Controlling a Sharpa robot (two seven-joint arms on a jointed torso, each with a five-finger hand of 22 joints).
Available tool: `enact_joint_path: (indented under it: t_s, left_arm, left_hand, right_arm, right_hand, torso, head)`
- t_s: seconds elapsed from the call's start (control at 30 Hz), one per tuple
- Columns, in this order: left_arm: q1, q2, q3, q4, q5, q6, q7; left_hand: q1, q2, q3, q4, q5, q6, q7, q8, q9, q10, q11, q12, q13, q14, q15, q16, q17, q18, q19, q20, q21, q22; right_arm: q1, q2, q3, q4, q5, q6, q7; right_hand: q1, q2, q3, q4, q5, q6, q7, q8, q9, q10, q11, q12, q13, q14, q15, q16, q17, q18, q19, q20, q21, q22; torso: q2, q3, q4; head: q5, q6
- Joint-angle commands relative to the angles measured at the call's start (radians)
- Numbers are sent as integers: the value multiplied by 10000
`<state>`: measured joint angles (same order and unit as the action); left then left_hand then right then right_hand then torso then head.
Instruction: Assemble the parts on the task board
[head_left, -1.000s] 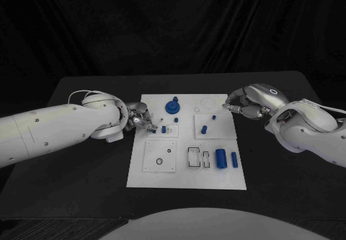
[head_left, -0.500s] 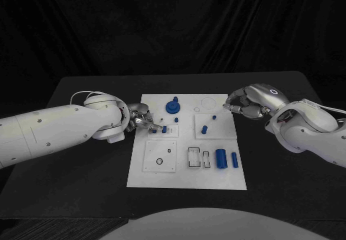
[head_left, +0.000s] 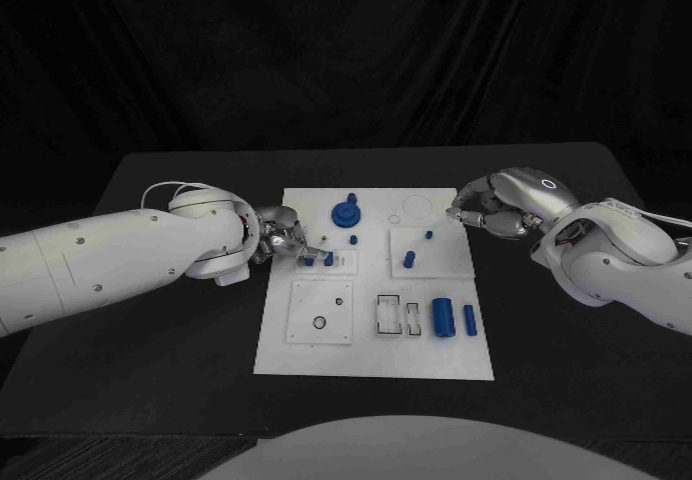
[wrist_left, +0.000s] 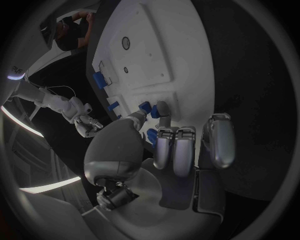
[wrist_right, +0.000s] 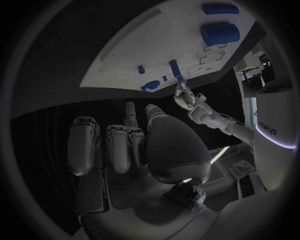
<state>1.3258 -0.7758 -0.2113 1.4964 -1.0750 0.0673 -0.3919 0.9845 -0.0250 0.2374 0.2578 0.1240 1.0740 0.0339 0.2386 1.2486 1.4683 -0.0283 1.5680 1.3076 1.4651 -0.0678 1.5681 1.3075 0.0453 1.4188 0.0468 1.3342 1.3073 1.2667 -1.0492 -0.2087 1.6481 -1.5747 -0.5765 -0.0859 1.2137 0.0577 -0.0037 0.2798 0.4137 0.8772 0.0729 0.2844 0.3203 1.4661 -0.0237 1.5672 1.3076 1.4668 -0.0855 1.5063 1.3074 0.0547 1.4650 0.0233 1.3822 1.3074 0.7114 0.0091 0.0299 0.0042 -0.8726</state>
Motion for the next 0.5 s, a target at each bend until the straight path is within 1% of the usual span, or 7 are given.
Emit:
enact_joint_path:
  t_s: [0.03,0.07,0.2,0.37,0.5]
  left_arm:
    - [-40,2,-14,-2,10,171,-25]
    - [-40,0,-14,-3,10,176,-27]
    - [-40,-8,-14,-3,10,200,-49]
    - [-40,-26,-14,-5,10,223,-73]
    - [-40,-51,-14,-1,10,251,-89]
  left_hand:
    - [109,80,-75,-18,158,-110,-20,67,72,1025,0,28,2632,1057,7,27,2633,137,19,-3,-42,1855]
    - [191,112,-103,-49,289,-145,-21,85,110,1025,0,28,2632,1057,6,27,2633,135,23,-7,-35,1858]
    - [323,161,-144,-104,468,-179,-25,115,163,1025,-3,28,2632,1057,4,27,2633,134,24,-9,-35,1858]
    - [401,177,-162,-144,536,-184,-32,137,191,1025,-8,28,2632,1057,0,27,2633,131,33,-9,-23,1862]
    - [425,180,-166,-159,550,-183,-34,145,200,1025,-11,28,2632,1057,-1,27,2633,133,29,-10,-31,1860]
  right_arm:
    - [-18,-11,6,16,-21,34,-154]
    - [-18,-10,6,16,-21,36,-154]
    - [-18,-3,6,15,-21,42,-149]
    - [-18,2,6,11,-21,49,-145]
    - [-18,2,6,13,-21,51,-145]
  right_hand:
    - [119,4,76,12,111,74,-7,-64,-20,1016,4,-3,2587,821,12,-43,1562,-104,292,40,-42,2049]
    - [119,4,76,12,111,74,-7,-64,-20,1016,4,-3,2587,821,12,-43,1562,-104,292,40,-42,2049]
    - [126,0,78,15,135,75,-6,-68,-22,1020,4,3,2594,821,11,-44,1560,-105,294,41,-36,2051]
    - [126,0,78,15,135,75,-6,-68,-22,1020,4,3,2594,821,11,-44,1560,-105,294,41,-36,2051]
    - [126,0,78,15,135,75,-6,-68,-22,1020,4,3,2594,821,11,-44,1560,-105,294,41,-36,2051]
  torso:
    - [2,-3,5]
    - [2,-1,4]
    - [6,3,9]
    - [13,1,15]
    - [5,-4,4]
  head:
    - [2,0]
    - [5,0]
    - [5,0]
    - [23,0]
    - [34,0]
